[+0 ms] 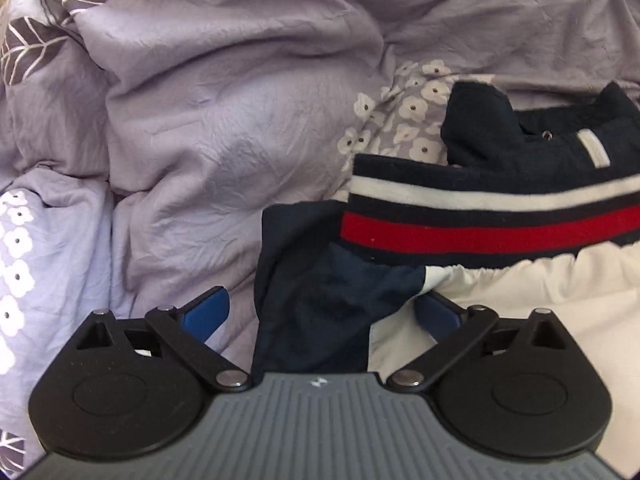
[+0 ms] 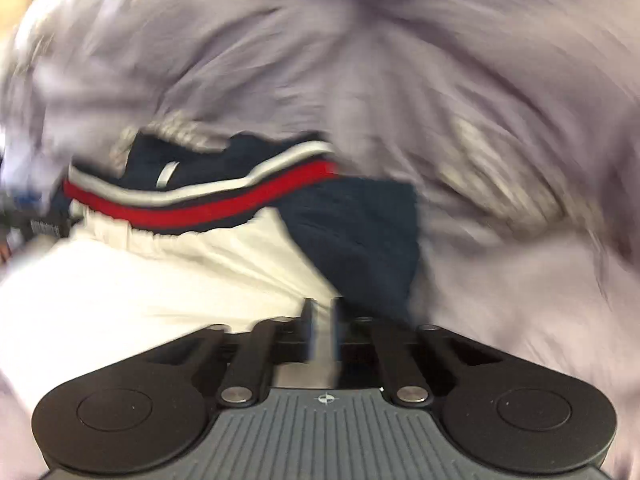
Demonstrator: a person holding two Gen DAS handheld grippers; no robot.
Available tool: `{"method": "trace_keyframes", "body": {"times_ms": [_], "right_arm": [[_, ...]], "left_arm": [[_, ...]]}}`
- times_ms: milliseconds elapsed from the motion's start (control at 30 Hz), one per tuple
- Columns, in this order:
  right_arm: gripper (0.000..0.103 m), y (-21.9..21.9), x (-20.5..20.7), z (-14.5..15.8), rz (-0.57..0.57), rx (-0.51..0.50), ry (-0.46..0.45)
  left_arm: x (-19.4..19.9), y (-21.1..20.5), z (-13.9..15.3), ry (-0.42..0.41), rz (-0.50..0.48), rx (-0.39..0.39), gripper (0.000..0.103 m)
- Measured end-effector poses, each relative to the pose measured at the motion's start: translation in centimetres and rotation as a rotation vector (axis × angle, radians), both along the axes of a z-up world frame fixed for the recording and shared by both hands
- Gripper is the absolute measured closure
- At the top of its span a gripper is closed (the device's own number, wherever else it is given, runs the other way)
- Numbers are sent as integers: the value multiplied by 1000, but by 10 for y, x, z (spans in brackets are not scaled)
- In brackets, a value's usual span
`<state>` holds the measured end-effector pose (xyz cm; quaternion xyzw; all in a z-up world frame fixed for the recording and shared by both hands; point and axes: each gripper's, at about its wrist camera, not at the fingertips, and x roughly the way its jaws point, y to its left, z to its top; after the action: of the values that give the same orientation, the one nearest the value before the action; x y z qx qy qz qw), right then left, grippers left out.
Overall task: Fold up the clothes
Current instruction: 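Pull the waistband away with the right gripper to spread the jacket flat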
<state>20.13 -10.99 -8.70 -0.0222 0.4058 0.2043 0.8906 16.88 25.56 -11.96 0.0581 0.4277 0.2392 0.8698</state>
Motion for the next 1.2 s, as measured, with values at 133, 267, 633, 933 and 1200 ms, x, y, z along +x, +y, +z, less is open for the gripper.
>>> {"method": "trace_keyframes", "body": {"times_ms": [133, 267, 633, 933, 1200], "right_arm": [[62, -4, -44, 24, 21, 42, -81], [64, -2, -70, 15, 42, -48, -43], [55, -64, -92, 26, -98, -40, 23], [57, -35, -85, 15, -8, -340, 8], [67, -25, -78, 25, -60, -553, -52]], "left_arm": [[-14, -24, 16, -86, -91, 115, 7], [-6, -29, 11, -44, -114, 199, 6], [-52, -61, 43, -24, -165, 28, 8], [-88, -107, 27, 71, -232, -45, 4], [-94, -69, 5, 90, -47, -160, 2]]}}
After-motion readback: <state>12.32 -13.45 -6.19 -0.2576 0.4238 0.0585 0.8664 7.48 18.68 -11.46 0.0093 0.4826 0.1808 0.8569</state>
